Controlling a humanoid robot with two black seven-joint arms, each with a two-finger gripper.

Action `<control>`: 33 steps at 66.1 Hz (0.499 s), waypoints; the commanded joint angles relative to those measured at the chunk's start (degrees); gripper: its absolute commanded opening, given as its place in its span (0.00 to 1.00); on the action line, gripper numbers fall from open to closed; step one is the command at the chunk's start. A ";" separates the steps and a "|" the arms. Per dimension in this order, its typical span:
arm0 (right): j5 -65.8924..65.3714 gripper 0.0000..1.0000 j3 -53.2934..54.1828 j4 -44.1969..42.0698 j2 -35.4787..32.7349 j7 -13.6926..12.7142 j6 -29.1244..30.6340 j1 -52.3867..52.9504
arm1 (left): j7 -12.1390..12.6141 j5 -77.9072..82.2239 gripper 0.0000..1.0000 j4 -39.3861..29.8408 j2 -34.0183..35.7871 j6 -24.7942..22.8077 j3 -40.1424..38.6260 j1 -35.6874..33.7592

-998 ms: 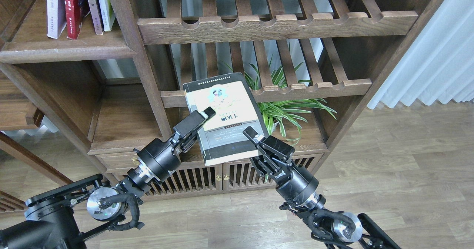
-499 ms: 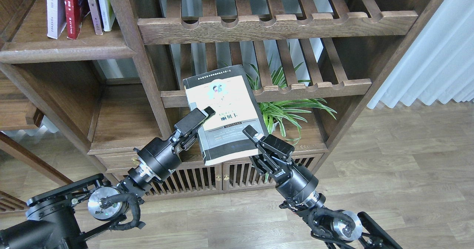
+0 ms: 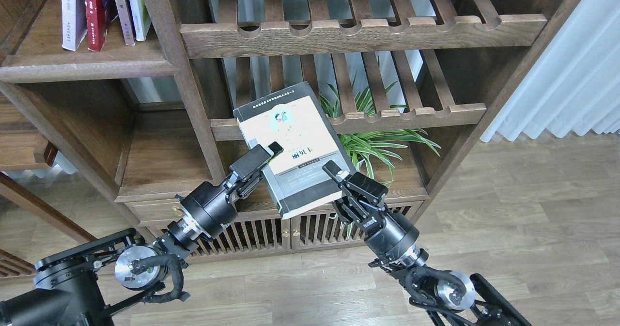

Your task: Organize books on shelf

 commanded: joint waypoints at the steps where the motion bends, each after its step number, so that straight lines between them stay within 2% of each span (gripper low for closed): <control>1: 0.22 0.15 0.13 0.00 -0.01 0.00 0.00 -0.17 | -0.10 0.06 0.08 0.00 0.32 0.00 -0.06 -0.01; 7: 0.13 0.20 0.30 0.00 0.08 0.00 0.00 -0.17 | -0.02 0.06 0.08 0.00 0.41 0.00 -0.06 -0.01; 17: -0.22 0.35 0.92 0.00 0.08 0.00 0.00 -0.35 | -0.01 0.06 0.08 0.00 0.67 0.00 -0.06 0.08; 27: -0.13 0.42 0.92 0.09 -0.01 0.00 0.00 -0.87 | -0.01 0.06 0.08 0.00 0.67 0.00 -0.06 0.08; 33: -0.31 0.49 0.92 0.09 0.08 0.00 0.00 -1.14 | -0.01 0.06 0.08 0.00 0.67 0.00 -0.06 0.08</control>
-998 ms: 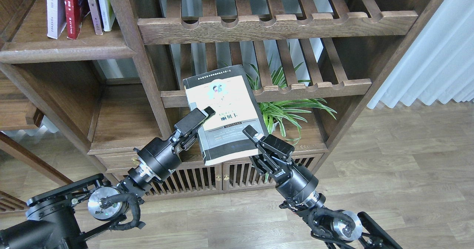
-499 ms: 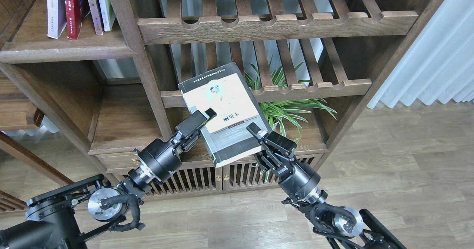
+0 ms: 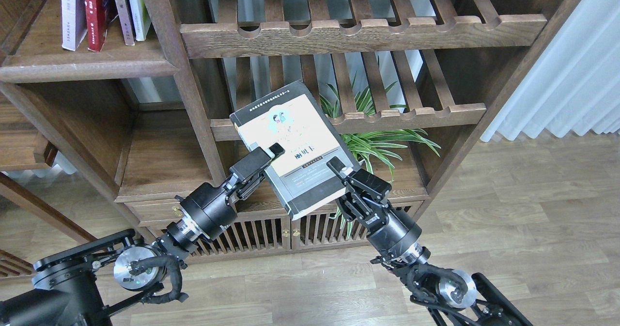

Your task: Organize books on shelf

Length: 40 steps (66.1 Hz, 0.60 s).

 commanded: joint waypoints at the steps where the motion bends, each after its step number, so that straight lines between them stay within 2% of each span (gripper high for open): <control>1: -0.14 0.51 -0.03 0.07 0.06 -0.02 0.00 -0.25 | 0.02 0.00 0.08 -0.06 -0.04 0.00 0.04 0.00; 7: -0.40 0.63 0.14 -0.02 0.50 -0.02 0.00 -0.16 | 0.11 0.00 0.07 -0.06 0.05 0.00 0.04 0.00; 19: -0.66 0.77 3.83 -0.11 0.59 -0.02 0.00 0.11 | 0.19 0.00 0.07 -0.06 0.14 0.00 0.04 0.00; 26: -0.75 0.79 6.03 -0.20 0.68 0.12 0.00 0.19 | 0.46 0.00 0.07 -0.06 0.14 0.00 -0.05 0.00; 33: -0.75 0.81 7.70 -0.37 0.77 2.49 0.00 0.19 | 0.46 0.44 0.07 -0.06 0.22 0.00 -0.05 -0.18; 40: -0.93 0.81 7.70 -0.37 0.68 2.58 0.00 0.28 | 0.55 0.71 0.07 -0.06 0.14 0.00 -0.14 -1.41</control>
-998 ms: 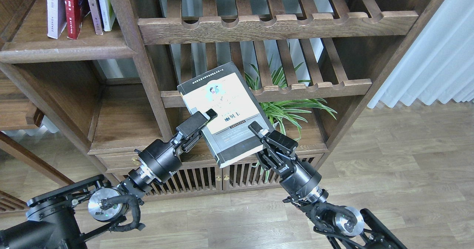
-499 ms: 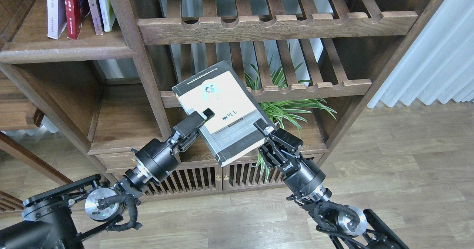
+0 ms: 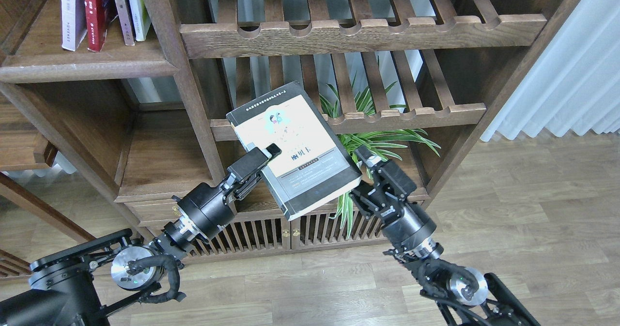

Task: Organize books on shelf
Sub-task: 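Lift the framed book with the left gripper up to the upper shelf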

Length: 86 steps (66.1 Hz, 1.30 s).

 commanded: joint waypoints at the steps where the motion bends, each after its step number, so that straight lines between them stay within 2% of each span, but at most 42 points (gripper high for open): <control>1: -0.40 0.81 0.23 -0.11 -0.08 0.40 0.00 0.09 | 0.05 0.42 0.07 0.00 -0.02 0.00 -0.15 -1.75; 14: -6.91 0.81 0.32 -2.14 0.45 0.49 -2.16 0.09 | 0.05 0.68 0.07 0.00 0.42 0.00 -0.15 -7.73; 31: -10.43 0.81 0.32 -3.37 0.63 0.49 -4.97 0.18 | 0.05 0.77 0.06 0.00 -0.02 0.00 -0.07 -11.51; 41: -11.48 0.81 0.41 -4.07 0.63 2.16 -5.59 0.18 | -0.04 0.77 0.05 0.00 -0.55 0.00 -0.07 -13.70; 52: -12.45 0.81 0.49 -4.51 0.63 2.25 -6.38 0.09 | -0.22 0.77 0.05 0.00 -0.81 0.00 -0.07 -16.52; 56: -13.42 0.84 0.49 -4.77 0.63 2.25 -6.99 0.26 | -0.66 0.77 0.05 0.00 -1.78 0.00 -0.07 -18.54; 86: -16.14 0.87 -0.65 -4.25 0.63 2.16 -6.73 0.70 | -2.15 0.42 0.04 0.00 -7.14 0.00 -2.26 -27.68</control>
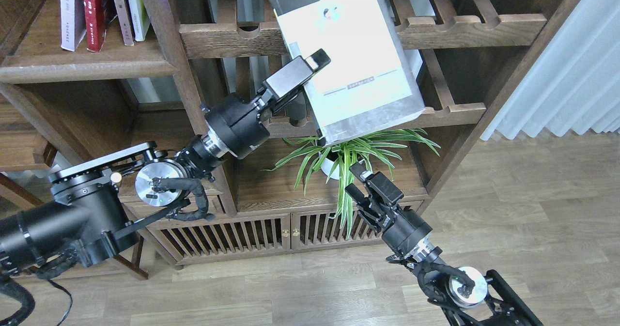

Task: Organize books on shelf
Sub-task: 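Lift the framed book with the left gripper up to the upper shelf, then push the framed book onto the upper shelf with the left gripper, then withdraw the left arm up and away from the upper shelf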

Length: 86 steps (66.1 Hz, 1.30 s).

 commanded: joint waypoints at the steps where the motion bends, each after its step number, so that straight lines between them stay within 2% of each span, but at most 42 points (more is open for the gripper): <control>1: -0.50 0.87 -0.14 0.21 0.00 -0.06 0.21 0.04 | -0.24 -0.06 0.04 -0.02 -1.13 0.00 -1.64 -2.44; 10: -1.12 0.87 -0.22 0.30 0.00 -0.06 0.39 0.04 | -0.42 -0.15 0.04 -0.02 -2.36 0.00 -5.25 -4.72; 16: -1.30 0.87 -0.22 0.30 0.00 -0.15 0.47 0.65 | -1.38 -0.23 0.03 0.07 -2.37 0.00 -7.44 -7.35; 29: -1.38 0.87 -0.22 0.47 0.00 -0.15 0.39 1.36 | -1.21 -0.23 0.02 -0.02 -1.05 0.00 -10.96 -8.94; 56: -2.70 0.87 -1.10 0.47 0.00 -0.15 0.39 2.68 | -0.68 -0.23 0.01 -0.02 14.77 0.00 -15.62 -11.40; 71: -4.19 0.87 -2.07 0.30 0.00 -0.15 0.04 3.99 | -0.33 -0.23 0.01 -0.02 28.56 0.00 -15.62 -12.46; 86: -4.55 0.87 -2.68 0.30 0.00 -0.15 0.04 4.17 | -0.42 -0.23 0.01 -0.02 35.86 0.00 -15.62 -13.07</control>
